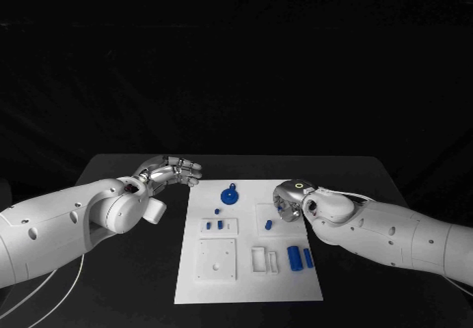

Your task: Assemble the parts on the task board

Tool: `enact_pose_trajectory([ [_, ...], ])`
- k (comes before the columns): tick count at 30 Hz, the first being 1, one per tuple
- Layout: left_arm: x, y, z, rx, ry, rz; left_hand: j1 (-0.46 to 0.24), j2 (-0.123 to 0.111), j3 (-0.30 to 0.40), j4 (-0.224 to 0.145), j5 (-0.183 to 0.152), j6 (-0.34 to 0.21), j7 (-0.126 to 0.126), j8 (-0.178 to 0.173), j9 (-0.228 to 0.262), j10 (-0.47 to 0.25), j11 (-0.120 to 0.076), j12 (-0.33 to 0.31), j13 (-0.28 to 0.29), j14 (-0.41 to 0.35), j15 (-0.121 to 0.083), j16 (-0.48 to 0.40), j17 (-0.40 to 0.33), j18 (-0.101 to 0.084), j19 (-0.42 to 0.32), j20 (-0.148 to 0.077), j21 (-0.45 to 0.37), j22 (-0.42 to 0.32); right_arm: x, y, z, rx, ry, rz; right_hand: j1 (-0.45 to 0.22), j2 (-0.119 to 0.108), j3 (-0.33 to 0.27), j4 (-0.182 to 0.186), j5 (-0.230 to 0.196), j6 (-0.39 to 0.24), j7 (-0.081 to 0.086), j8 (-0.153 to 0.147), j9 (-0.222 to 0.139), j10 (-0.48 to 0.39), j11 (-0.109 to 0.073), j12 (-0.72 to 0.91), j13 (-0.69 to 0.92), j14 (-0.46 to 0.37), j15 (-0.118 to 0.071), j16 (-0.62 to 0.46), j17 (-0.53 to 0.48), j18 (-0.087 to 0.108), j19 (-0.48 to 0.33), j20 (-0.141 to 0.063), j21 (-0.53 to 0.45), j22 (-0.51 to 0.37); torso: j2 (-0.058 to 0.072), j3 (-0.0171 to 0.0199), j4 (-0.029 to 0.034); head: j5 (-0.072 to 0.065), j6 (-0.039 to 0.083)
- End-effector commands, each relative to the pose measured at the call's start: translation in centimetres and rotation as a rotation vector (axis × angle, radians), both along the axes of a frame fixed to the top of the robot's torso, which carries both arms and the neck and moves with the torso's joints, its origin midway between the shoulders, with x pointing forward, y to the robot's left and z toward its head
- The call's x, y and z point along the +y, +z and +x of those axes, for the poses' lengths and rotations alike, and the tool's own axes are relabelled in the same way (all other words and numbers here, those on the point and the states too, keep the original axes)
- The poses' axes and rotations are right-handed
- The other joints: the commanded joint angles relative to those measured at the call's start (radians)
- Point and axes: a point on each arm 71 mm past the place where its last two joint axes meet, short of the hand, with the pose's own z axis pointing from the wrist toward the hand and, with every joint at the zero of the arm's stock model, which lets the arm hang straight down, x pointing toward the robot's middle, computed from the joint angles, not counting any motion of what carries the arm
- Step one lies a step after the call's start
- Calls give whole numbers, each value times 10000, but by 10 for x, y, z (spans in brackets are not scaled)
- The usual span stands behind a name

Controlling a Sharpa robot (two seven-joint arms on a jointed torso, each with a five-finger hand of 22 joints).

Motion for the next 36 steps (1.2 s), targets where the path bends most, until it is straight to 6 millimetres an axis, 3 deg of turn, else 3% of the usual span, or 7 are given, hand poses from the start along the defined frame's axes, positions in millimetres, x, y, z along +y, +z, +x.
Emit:
enact_pose_trajectory([
  [1,-1,1,0,-31,-61,-115,-54,25,-58,21,21,-64,16,42,-15,-48,3,-31,3,58,-9,-58,12,-30,-29,0,-43,12,3,-6,-4,263,97,84,-52,129,60,55,-43,101,-28,68,24,114,-28,29,19,-5,-52,60,-3,672,29,24,-2,153,-2,-5,9,-14,-5],
  [14,-1,1,0,41,-139,-112,-43,36,-64,22,13,-127,38,29,-27,-42,-1,-31,16,134,-34,-82,102,-20,20,-18,-42,38,6,-2,-5,-319,-36,-69,64,400,265,-207,-19,491,-213,295,223,527,-195,202,198,40,-212,119,-20,672,56,-23,94,206,-6,-19,1,31,-26],
  [27,2,0,2,13,-59,-90,-54,33,-73,27,11,-137,42,33,-27,-40,-2,-31,21,159,-43,-93,137,-19,39,-26,-42,47,4,3,-6,-828,66,181,145,367,438,-351,-25,701,-301,368,310,709,-270,246,288,123,-286,146,-40,672,129,-66,172,202,-9,-20,0,64,-4],
  [36,2,0,2,14,-43,-84,-67,41,-78,37,13,-149,46,32,-29,-39,-2,-31,23,171,-48,-103,159,-19,52,-30,-43,53,-3,20,-5,-1026,-85,867,126,317,496,-309,-27,755,-321,382,334,768,-291,255,316,167,-307,155,-47,672,172,-84,198,196,-14,-24,4,103,8],
])
